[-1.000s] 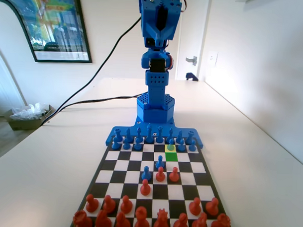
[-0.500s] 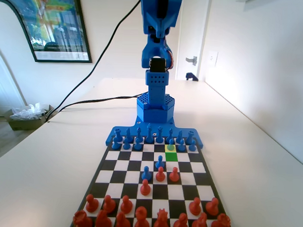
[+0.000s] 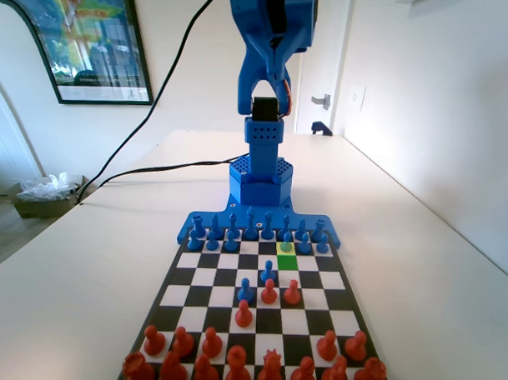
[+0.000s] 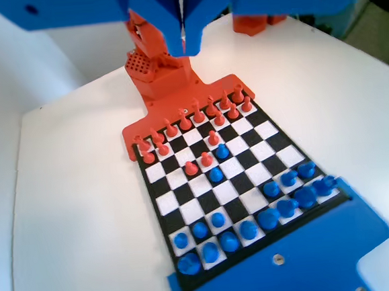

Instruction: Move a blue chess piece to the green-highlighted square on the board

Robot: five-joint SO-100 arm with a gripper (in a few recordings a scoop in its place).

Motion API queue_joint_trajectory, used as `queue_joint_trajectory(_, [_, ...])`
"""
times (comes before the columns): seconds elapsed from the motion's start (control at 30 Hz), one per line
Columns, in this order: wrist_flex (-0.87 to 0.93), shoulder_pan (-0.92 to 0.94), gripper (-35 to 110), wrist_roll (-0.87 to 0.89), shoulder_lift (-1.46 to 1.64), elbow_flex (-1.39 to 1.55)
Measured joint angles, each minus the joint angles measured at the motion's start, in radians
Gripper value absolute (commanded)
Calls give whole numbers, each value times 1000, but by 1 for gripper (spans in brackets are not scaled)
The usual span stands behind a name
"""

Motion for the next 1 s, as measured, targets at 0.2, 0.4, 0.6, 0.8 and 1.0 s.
queue_joint_trajectory(0.2, [-63,-49,1,156,-104,95])
queue_joint_trajectory(0.4, [-126,-75,1,301,-130,204])
queue_joint_trajectory(0.6, [-172,-92,1,411,-163,311])
queue_joint_trajectory(0.8, [-264,-77,1,442,-166,439])
queue_joint_trajectory(1.0, [-374,-81,1,443,-164,571])
